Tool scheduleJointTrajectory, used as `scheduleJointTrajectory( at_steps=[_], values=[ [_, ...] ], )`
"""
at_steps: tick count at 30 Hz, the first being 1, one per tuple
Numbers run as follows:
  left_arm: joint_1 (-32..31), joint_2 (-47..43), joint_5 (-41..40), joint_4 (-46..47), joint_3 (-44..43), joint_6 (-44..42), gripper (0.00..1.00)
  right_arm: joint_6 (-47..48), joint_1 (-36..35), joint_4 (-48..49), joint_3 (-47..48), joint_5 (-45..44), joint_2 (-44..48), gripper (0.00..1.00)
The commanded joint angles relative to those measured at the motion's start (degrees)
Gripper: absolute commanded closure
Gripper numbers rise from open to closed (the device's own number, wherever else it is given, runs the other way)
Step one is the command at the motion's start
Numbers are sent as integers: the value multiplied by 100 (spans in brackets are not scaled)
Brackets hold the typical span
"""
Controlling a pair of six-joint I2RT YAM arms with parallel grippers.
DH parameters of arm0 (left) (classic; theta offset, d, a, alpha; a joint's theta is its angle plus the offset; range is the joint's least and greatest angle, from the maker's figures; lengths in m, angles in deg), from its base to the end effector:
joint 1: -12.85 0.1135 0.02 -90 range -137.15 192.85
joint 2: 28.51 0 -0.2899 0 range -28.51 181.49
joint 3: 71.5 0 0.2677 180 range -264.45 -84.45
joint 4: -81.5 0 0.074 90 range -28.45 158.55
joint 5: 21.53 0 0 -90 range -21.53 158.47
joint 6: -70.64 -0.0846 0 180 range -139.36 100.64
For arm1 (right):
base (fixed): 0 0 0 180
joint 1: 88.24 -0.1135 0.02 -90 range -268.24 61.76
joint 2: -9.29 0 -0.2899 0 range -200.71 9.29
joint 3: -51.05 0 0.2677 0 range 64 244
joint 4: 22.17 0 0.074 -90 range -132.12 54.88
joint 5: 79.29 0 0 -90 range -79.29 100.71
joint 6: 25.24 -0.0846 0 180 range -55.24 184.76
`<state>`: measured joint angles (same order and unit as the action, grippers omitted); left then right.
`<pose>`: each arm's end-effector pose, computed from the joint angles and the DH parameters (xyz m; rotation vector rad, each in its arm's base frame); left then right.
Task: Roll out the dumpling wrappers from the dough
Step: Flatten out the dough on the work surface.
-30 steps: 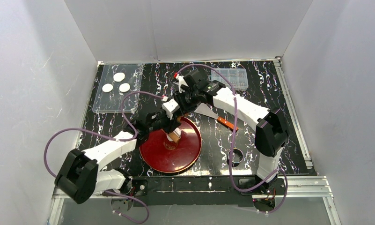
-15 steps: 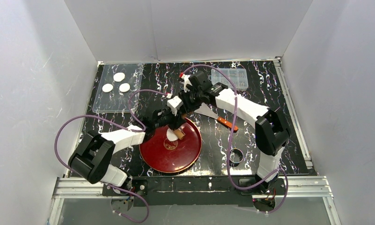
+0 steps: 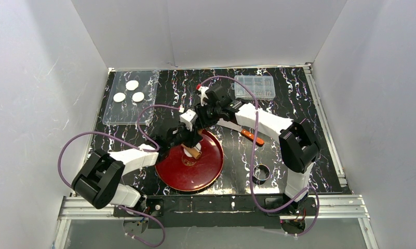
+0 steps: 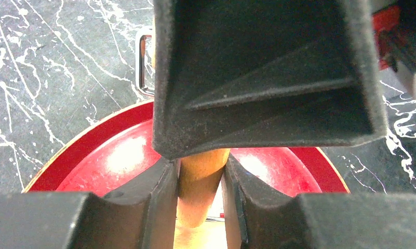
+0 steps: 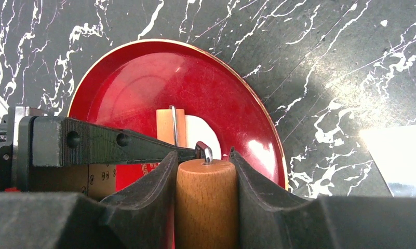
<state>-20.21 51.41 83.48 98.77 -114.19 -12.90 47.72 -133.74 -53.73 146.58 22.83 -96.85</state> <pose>0.2636 -0.1977 0.1838 0.6283 1.8698 -0.7089 0.3237 0.3547 0.2375 -0.7052 2.3175 0.7765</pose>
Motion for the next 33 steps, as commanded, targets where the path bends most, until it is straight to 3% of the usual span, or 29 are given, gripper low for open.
scheduleJointTrajectory(
  at_steps=[1, 10, 16, 23, 26, 33],
  values=[
    [20, 342, -614, -1241, 494, 737, 100, 170, -667, -613, -303, -82, -408, 99],
    [145, -267, -548, -1163, 925, 1009, 100, -78, -882, -333, -422, 109, -541, 99],
    [238, -753, 47, -667, 1247, 877, 100, -290, -935, -381, -61, 327, -419, 99],
    [236, -1768, 736, -1184, 538, -577, 100, 97, -744, -882, 1227, 219, -12, 99],
    [238, -1555, 706, -1241, 10, -1044, 100, 305, -522, -887, 1327, 248, 177, 99],
    [243, -475, 716, -351, -165, -882, 100, 1154, -134, -825, 1232, 373, -105, 99]
  ],
)
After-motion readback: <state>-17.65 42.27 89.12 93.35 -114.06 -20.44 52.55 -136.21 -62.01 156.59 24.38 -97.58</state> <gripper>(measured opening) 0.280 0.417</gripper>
